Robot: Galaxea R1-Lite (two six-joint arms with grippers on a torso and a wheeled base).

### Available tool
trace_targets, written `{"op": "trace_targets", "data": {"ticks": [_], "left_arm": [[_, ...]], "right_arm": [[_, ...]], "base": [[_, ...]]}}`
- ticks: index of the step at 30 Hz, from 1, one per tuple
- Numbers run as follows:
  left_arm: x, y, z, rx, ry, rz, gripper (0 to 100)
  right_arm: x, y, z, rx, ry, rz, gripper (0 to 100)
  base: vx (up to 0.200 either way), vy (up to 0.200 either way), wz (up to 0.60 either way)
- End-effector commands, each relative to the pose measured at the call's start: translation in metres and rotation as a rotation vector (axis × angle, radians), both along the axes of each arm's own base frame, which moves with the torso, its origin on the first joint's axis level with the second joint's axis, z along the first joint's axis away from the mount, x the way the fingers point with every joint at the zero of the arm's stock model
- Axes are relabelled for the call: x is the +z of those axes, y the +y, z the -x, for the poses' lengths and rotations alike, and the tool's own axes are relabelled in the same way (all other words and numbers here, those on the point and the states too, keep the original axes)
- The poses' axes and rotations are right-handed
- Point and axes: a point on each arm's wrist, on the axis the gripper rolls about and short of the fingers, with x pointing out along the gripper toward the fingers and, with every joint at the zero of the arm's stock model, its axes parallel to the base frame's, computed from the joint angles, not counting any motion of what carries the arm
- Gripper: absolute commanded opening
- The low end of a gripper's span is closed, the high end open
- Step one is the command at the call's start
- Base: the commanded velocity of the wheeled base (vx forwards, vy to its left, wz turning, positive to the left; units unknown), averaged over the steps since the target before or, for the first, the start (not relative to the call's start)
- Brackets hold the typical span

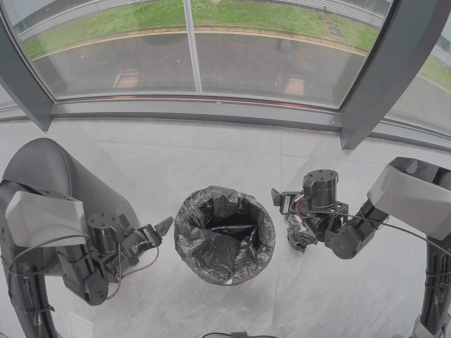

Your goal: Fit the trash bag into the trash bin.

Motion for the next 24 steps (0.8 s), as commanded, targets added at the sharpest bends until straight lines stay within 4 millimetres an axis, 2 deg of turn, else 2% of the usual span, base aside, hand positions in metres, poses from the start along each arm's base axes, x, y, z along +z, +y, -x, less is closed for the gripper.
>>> {"op": "trace_targets", "data": {"ticks": [1,2,4,10,11,13,14,17,19,24], "left_arm": [[0.087,0.005,0.029,-0.012,-0.243,0.107,100],[0.097,0.007,0.039,-0.018,-0.268,0.115,100],[0.106,0.011,0.046,-0.008,-0.297,0.119,100],[0.126,0.029,0.054,0.025,-0.415,-0.021,100],[0.124,0.03,0.061,0.017,-0.412,-0.061,100],[0.122,0.03,0.065,0.008,-0.401,-0.076,100],[0.119,0.029,0.066,0.002,-0.393,-0.088,100],[0.117,0.029,0.064,0.005,-0.383,-0.09,100],[0.11,0.029,0.061,0.001,-0.357,-0.104,100],[0.097,0.025,0.056,-0.014,-0.31,-0.126,100]], "right_arm": [[-0.003,-0.011,-0.005,-0.006,0.023,0.009,100],[-0.005,-0.017,-0.007,-0.003,0.031,0.035,100],[-0.01,-0.027,-0.013,-0.005,0.037,0.096,100],[-0.024,-0.047,-0.024,0.092,0.063,0.256,100],[-0.034,-0.051,-0.03,0.117,0.076,0.298,100],[-0.038,-0.053,-0.035,0.12,0.076,0.321,100],[-0.049,-0.054,-0.041,0.125,0.086,0.346,100],[-0.059,-0.057,-0.051,0.12,0.088,0.363,100],[-0.071,-0.064,-0.066,0.109,0.079,0.394,100],[-0.079,-0.07,-0.083,0.119,0.083,0.405,100]], "base": [[0.0,0.0,0.0],[0.0,0.0,0.0],[0.0,0.0,0.0],[0.0,0.0,0.0],[0.0,0.0,0.0],[0.0,0.0,0.0],[0.0,0.0,0.0],[0.0,0.0,0.0],[0.0,0.0,0.0],[0.0,0.0,0.0]]}}
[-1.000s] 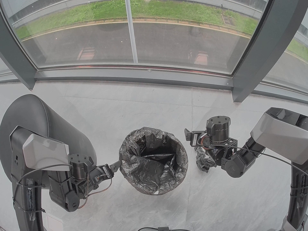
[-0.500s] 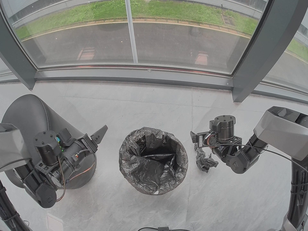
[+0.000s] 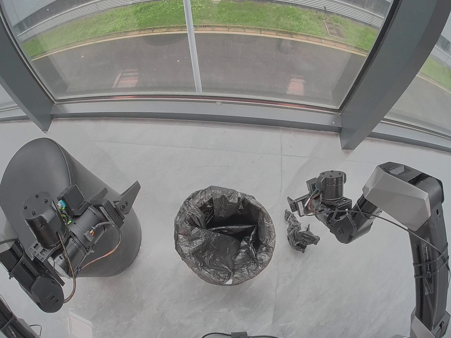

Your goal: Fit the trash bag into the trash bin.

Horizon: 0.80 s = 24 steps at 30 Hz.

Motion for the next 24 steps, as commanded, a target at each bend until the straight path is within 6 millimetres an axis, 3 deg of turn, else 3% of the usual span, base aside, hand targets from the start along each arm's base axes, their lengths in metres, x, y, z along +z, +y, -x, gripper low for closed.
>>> {"op": "trace_targets", "data": {"ticks": [1,9,16,24], "left_arm": [[-0.014,-0.003,-0.005,-0.006,0.052,-0.019,100],[-0.024,-0.007,-0.008,-0.018,0.093,-0.025,100],[-0.03,-0.013,-0.007,-0.038,0.119,-0.033,100],[-0.031,-0.013,-0.008,-0.038,0.121,-0.034,100]], "right_arm": [[-0.029,-0.01,-0.017,0.012,0.051,0.014,100],[-0.041,-0.006,-0.025,0.062,0.068,-0.001,100],[-0.067,-0.008,-0.052,0.043,0.082,0.0,100],[-0.067,-0.009,-0.058,0.038,0.091,0.002,100]], "base": [[0.0,0.0,0.0],[0.0,0.0,0.0],[0.0,0.0,0.0],[0.0,0.0,0.0]]}}
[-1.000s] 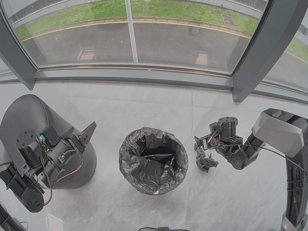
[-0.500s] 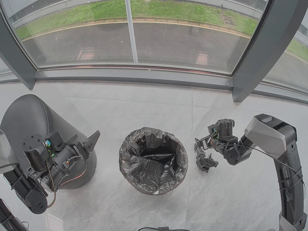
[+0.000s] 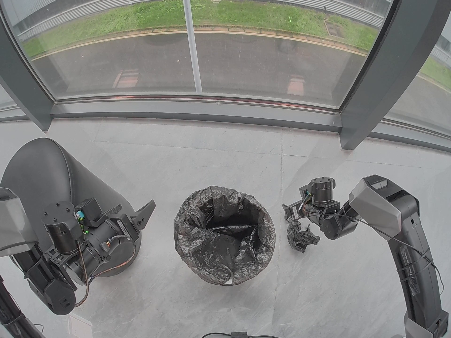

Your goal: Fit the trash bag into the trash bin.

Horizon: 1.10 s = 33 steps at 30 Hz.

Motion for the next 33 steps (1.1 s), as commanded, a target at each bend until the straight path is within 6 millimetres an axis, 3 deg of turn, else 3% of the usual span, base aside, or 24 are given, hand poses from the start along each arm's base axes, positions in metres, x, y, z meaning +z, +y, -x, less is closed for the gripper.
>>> {"op": "trace_targets", "data": {"ticks": [1,21,22,33], "left_arm": [[-0.003,-0.001,0.0,-0.002,0.01,-0.003,100],[-0.002,-0.001,-0.001,-0.002,0.009,-0.003,100],[-0.002,-0.001,0.0,-0.002,0.007,-0.002,100],[-0.001,-0.001,0.0,-0.002,0.001,0.0,100]], "right_arm": [[-0.011,0.0,-0.005,-0.002,0.019,0.005,100],[-0.017,-0.002,-0.02,-0.013,0.103,0.026,100],[-0.016,-0.002,-0.022,-0.013,0.104,0.026,0],[-0.006,-0.004,-0.027,-0.026,0.093,0.012,0]], "base": [[0.0,0.0,0.0],[0.0,0.0,0.0],[0.0,0.0,0.0],[0.0,0.0,0.0]]}}
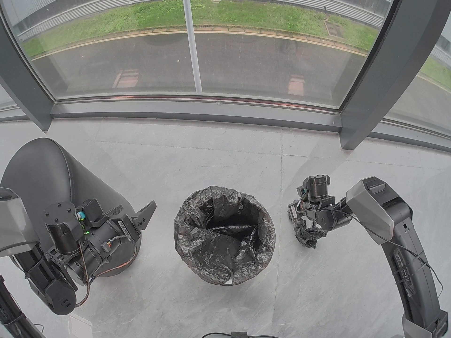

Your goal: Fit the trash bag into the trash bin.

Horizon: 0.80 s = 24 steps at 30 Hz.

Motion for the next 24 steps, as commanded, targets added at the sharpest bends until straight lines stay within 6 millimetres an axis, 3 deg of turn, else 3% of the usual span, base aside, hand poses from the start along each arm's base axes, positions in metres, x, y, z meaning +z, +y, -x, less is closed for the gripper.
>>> {"op": "trace_targets", "data": {"ticks": [1,3,8,13,14,17,24], "left_arm": [[0.001,0.0,0.0,0.001,-0.005,0.002,100],[0.002,0.0,0.001,0.001,-0.008,0.003,100],[0.005,0.001,0.002,0.002,-0.019,0.007,100],[0.011,0.002,0.005,0.004,-0.039,0.011,100],[0.011,0.002,0.006,0.004,-0.037,0.011,100],[0.017,0.001,0.01,-0.004,-0.063,0.018,100],[0.034,0.004,0.021,-0.012,-0.125,0.039,100]], "right_arm": [[0.006,-0.003,-0.001,-0.01,-0.01,-0.008,0],[0.016,-0.003,0.0,-0.017,-0.021,-0.02,0],[0.072,-0.005,0.014,-0.032,-0.063,-0.05,0],[0.138,-0.006,0.047,-0.025,-0.116,-0.06,0],[0.14,-0.005,0.049,-0.024,-0.117,-0.06,0],[0.187,0.0,0.083,-0.004,-0.2,-0.086,0],[0.246,0.025,0.146,0.034,-0.352,-0.125,0]], "base": [[0.0,0.0,0.0],[0.0,0.0,0.0],[0.0,0.0,0.0],[0.0,0.0,0.0],[0.0,0.0,0.0],[0.0,0.0,0.0],[0.0,0.0,0.0]]}}
